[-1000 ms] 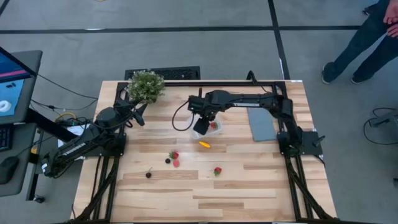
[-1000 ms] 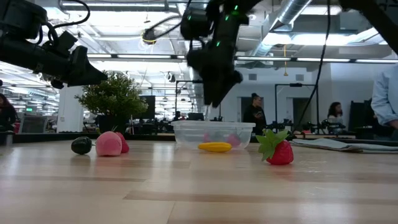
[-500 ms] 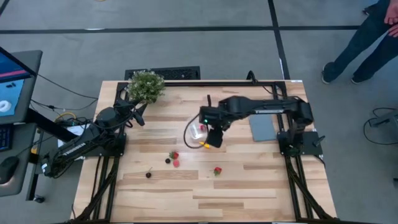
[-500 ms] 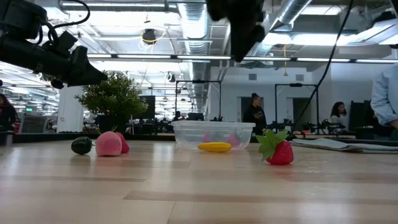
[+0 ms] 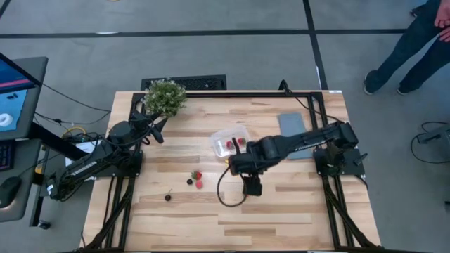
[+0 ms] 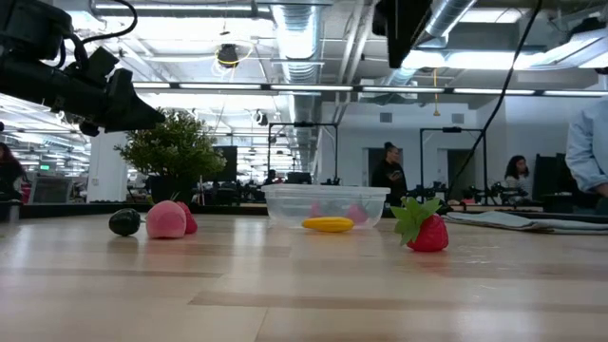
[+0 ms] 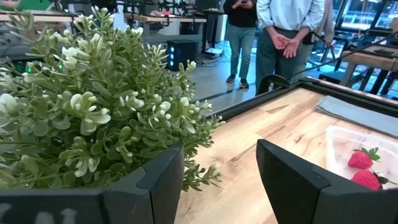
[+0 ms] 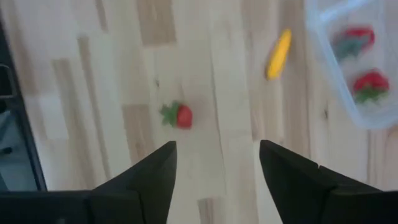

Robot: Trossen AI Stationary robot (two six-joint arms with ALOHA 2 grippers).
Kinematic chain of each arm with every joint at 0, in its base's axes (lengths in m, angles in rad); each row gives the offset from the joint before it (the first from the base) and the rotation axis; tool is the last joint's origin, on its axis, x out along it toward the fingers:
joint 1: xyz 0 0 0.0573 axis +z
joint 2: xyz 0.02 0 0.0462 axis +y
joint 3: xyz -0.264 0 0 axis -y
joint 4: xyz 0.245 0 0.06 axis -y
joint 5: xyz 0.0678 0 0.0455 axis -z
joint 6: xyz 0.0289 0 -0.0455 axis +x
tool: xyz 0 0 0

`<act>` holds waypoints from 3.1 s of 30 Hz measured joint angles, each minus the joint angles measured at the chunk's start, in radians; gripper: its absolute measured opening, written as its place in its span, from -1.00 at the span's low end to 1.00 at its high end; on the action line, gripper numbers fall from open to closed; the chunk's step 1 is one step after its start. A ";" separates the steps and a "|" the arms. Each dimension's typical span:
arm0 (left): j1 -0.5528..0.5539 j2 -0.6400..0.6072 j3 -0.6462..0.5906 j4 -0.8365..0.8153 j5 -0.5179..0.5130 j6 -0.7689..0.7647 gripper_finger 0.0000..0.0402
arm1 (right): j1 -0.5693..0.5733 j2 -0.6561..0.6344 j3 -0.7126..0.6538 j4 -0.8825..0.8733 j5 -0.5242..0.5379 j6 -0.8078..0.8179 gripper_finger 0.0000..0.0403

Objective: Pick and placing Produce into tupperware
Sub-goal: Put the strawberry into the transparent bin

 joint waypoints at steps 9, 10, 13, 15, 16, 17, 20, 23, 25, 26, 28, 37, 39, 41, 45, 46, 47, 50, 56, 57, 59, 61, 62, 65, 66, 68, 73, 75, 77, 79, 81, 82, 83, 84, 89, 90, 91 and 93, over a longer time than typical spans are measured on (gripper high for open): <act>0.000 0.011 0.000 -0.001 0.002 0.000 -0.04 | 0.102 0.126 0.000 0.039 0.028 -0.130 0.31; 0.000 0.011 0.000 -0.001 0.002 0.000 -0.04 | 0.110 0.146 -0.002 0.039 0.030 -0.141 0.31; 0.000 0.020 0.000 -0.001 0.002 0.000 -0.04 | 0.121 0.195 -0.002 0.057 0.034 -0.152 0.31; 0.000 0.022 0.000 -0.001 0.002 0.000 -0.04 | 0.121 0.217 -0.002 0.046 0.048 -0.154 0.30; 0.000 0.025 0.000 -0.001 0.002 0.000 -0.04 | 0.120 0.229 -0.002 0.052 0.055 -0.154 0.30; 0.000 0.027 0.000 -0.001 0.002 0.000 -0.04 | 0.120 0.241 -0.001 0.061 0.057 -0.156 0.29; 0.000 0.028 0.000 -0.001 0.002 0.000 -0.04 | 0.119 0.278 -0.002 0.074 0.060 -0.184 0.29; 0.000 0.031 0.000 -0.001 0.002 0.000 -0.04 | 0.125 0.302 -0.002 0.082 0.056 -0.190 0.29; 0.000 0.031 0.000 -0.001 0.002 0.000 -0.04 | 0.125 0.320 -0.001 0.085 0.051 -0.189 0.29; 0.000 0.031 0.000 -0.002 0.002 0.000 -0.04 | 0.124 0.324 -0.004 0.074 0.049 -0.189 0.29; 0.000 0.031 0.000 -0.001 0.002 0.000 -0.04 | 0.123 0.321 -0.005 0.082 0.050 -0.188 0.29; 0.000 0.031 0.000 -0.002 0.002 0.000 -0.04 | 0.116 0.308 -0.128 0.186 0.003 -0.154 0.29; 0.000 0.031 0.000 -0.001 0.002 0.000 -0.04 | 0.116 0.310 -0.151 0.208 -0.004 -0.153 0.29; 0.000 0.031 0.000 -0.002 0.002 0.000 -0.04 | 0.116 0.309 -0.162 0.236 -0.003 -0.153 0.29; 0.000 0.031 0.000 -0.002 0.002 0.000 -0.04 | 0.113 0.309 -0.166 0.265 -0.003 -0.151 0.29; 0.000 0.031 0.000 -0.001 0.002 0.000 -0.04 | 0.111 0.309 -0.166 0.267 -0.004 -0.151 0.29; 0.000 0.031 0.000 -0.002 0.002 0.000 -0.04 | 0.111 0.309 -0.166 0.264 -0.003 -0.151 0.29; 0.000 0.031 0.000 -0.001 0.002 0.000 -0.04 | 0.106 0.309 -0.166 0.261 -0.004 -0.139 0.29; 0.000 0.031 0.000 -0.002 0.002 0.000 -0.04 | 0.098 0.309 -0.166 0.247 -0.004 -0.125 0.19; 0.000 0.031 0.000 -0.001 0.002 0.000 -0.04 | 0.098 0.309 -0.166 0.247 -0.004 -0.125 0.17; 0.000 0.031 0.000 -0.002 0.002 0.000 -0.04 | 0.098 0.309 -0.166 0.248 -0.004 -0.125 0.12; 0.000 0.031 0.000 -0.001 0.002 0.000 -0.04 | 0.098 0.309 -0.166 0.249 -0.004 -0.125 0.06; 0.000 0.031 0.000 -0.001 0.002 0.000 -0.04 | 0.098 0.309 -0.166 0.251 -0.004 -0.125 0.03; 0.000 0.031 0.000 -0.001 0.002 0.000 -0.04 | 0.098 0.309 -0.166 0.252 -0.004 -0.125 -0.06; 0.000 0.031 0.000 -0.001 0.002 0.000 -0.04 | 0.098 0.312 -0.165 0.254 -0.004 -0.125 -0.09; 0.000 0.031 0.000 -0.001 0.002 0.000 -0.04 | 0.098 0.313 -0.164 0.253 -0.004 -0.125 -0.15; 0.000 0.031 0.000 -0.001 0.002 0.000 -0.04 | 0.096 0.314 -0.164 0.252 -0.004 -0.100 -0.20; 0.000 0.031 0.000 -0.001 0.001 0.000 -0.04 | 0.093 0.314 -0.164 0.249 -0.004 -0.098 -0.18; 0.000 0.031 0.000 -0.002 0.002 0.000 -0.04 | 0.087 0.313 -0.164 0.229 -0.003 -0.098 -0.15; 0.000 0.031 0.000 -0.001 0.001 0.000 -0.04 | 0.078 0.313 -0.165 0.201 -0.003 -0.098 -0.15; 0.000 0.031 0.000 -0.001 0.001 0.000 -0.04 | 0.065 0.306 -0.165 0.174 -0.002 -0.098 -0.17; 0.000 0.031 0.000 -0.002 0.001 0.000 -0.04 | 0.057 0.300 -0.167 0.155 0.000 -0.098 -0.19; 0.000 0.031 0.000 -0.002 0.001 0.000 -0.04 | 0.049 0.292 -0.167 0.148 0.000 -0.098 -0.20; 0.000 0.031 0.000 -0.001 0.001 0.000 -0.04 | 0.041 0.281 -0.166 0.150 0.000 -0.099 -0.21; 0.000 0.031 0.000 -0.001 0.001 -0.001 -0.04 | -0.018 0.191 -0.166 0.147 0.017 -0.100 -0.17; 0.000 0.031 0.000 -0.001 0.001 -0.003 -0.04 | -0.033 0.170 -0.166 0.145 0.030 -0.100 -0.15; 0.000 0.031 0.000 -0.002 0.001 -0.005 -0.04 | -0.051 0.145 -0.166 0.149 0.041 -0.101 -0.14; 0.000 0.031 0.000 -0.001 0.001 -0.008 -0.04 | -0.087 0.098 -0.165 0.166 0.071 -0.100 -0.13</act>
